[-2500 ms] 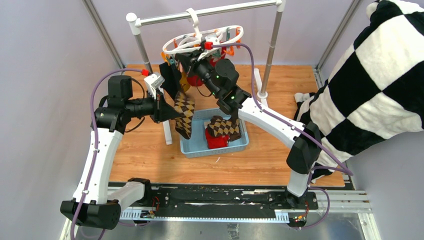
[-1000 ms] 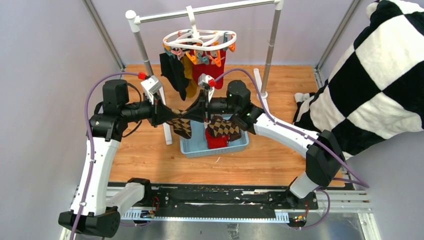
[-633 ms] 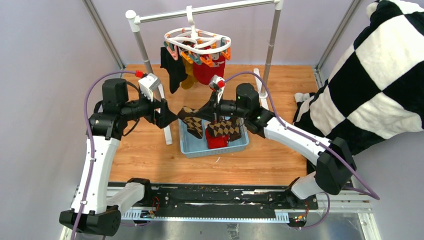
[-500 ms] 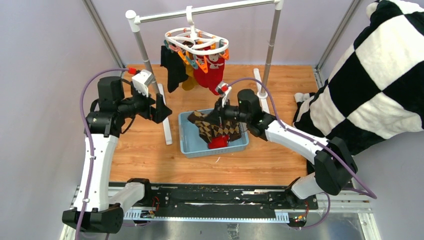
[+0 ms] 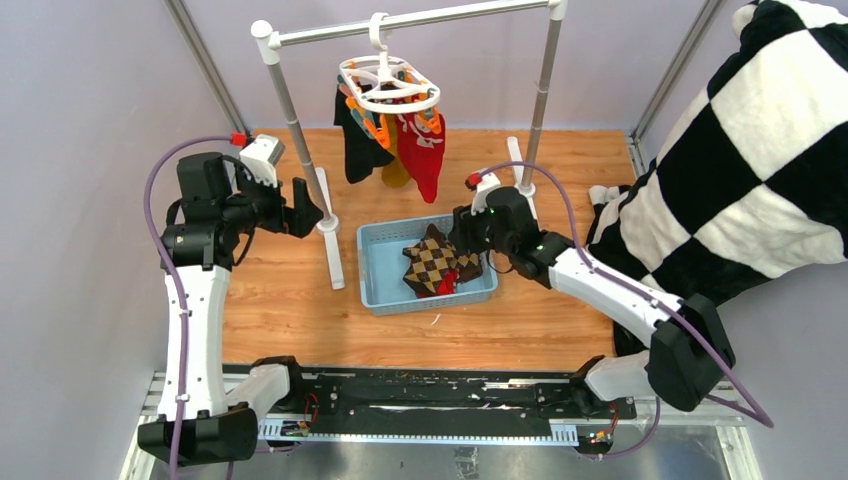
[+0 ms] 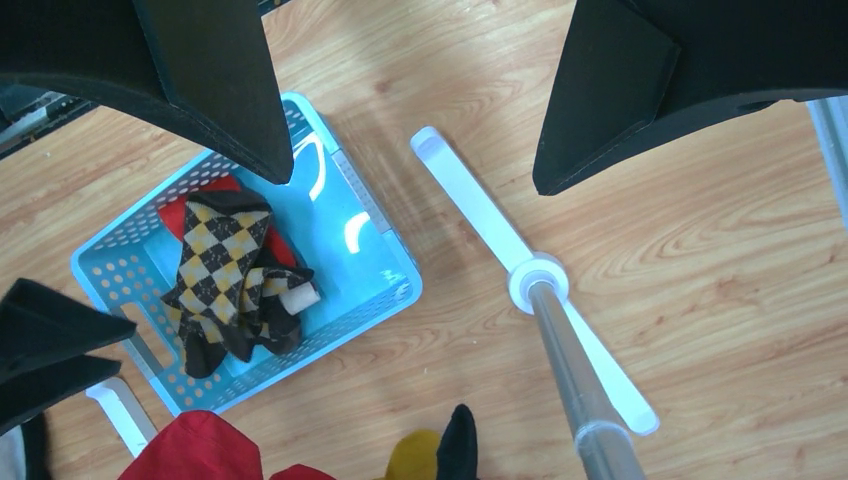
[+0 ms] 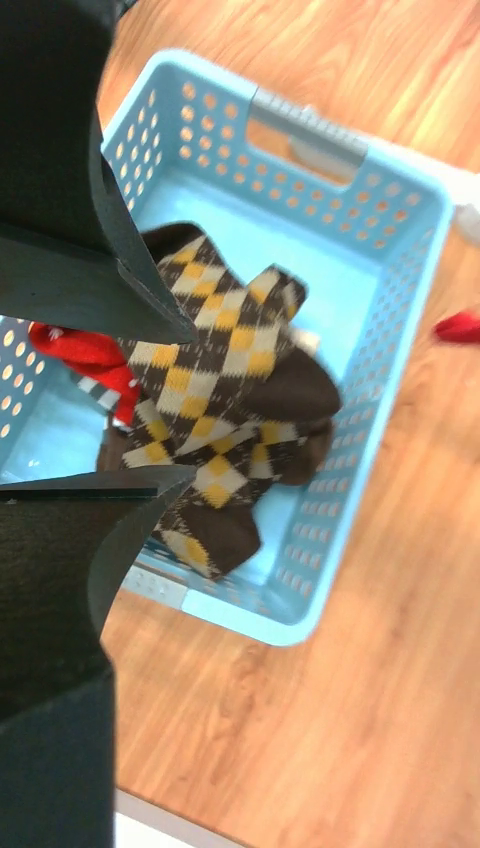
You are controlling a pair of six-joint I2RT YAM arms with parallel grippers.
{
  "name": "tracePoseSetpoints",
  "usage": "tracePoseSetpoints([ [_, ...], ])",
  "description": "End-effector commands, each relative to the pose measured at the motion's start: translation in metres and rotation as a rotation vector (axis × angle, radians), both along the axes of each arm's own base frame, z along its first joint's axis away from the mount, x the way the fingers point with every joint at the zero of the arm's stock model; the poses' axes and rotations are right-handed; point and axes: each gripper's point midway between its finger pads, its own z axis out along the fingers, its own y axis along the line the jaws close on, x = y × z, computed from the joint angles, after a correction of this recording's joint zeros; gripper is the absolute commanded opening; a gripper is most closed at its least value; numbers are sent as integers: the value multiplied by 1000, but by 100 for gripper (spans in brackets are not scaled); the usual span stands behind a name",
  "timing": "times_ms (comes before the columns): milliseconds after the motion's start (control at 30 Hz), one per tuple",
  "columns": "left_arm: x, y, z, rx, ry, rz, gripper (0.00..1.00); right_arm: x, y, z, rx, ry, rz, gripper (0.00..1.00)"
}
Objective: Remove the socks clipped to the hanger
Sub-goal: Place the sock in the bin.
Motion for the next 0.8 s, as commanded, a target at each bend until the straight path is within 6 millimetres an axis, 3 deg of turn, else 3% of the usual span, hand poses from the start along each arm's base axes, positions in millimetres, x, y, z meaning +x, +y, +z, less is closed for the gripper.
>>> tracePoseSetpoints([
  [0,2,6,6,-5,-11,25,100,4,4,36,68,-38,-13,53],
  [67,3,8,5,-3,-10,33,100,2,18,33,127,-14,29,54],
  [200,3,11,5,-1,-8,46,100,-4,36,6,176,65,84,53],
  [333,4,17,4,17,-13,67,100,-5,34,-35,136,101,57,49],
  [400,4,19,5,23,-16,74,100,-2,27,-38,69,38,4,48],
  [500,3,20,4,30,-16,79,100,-5,26,-6,21,-153,-65,53],
  [600,3,21,4,37,-22,77,100,-14,37,37,45,-297,-64,57],
  [767,0,20,8,33,-25,76,100,-25,82,79,78,-432,17,70],
])
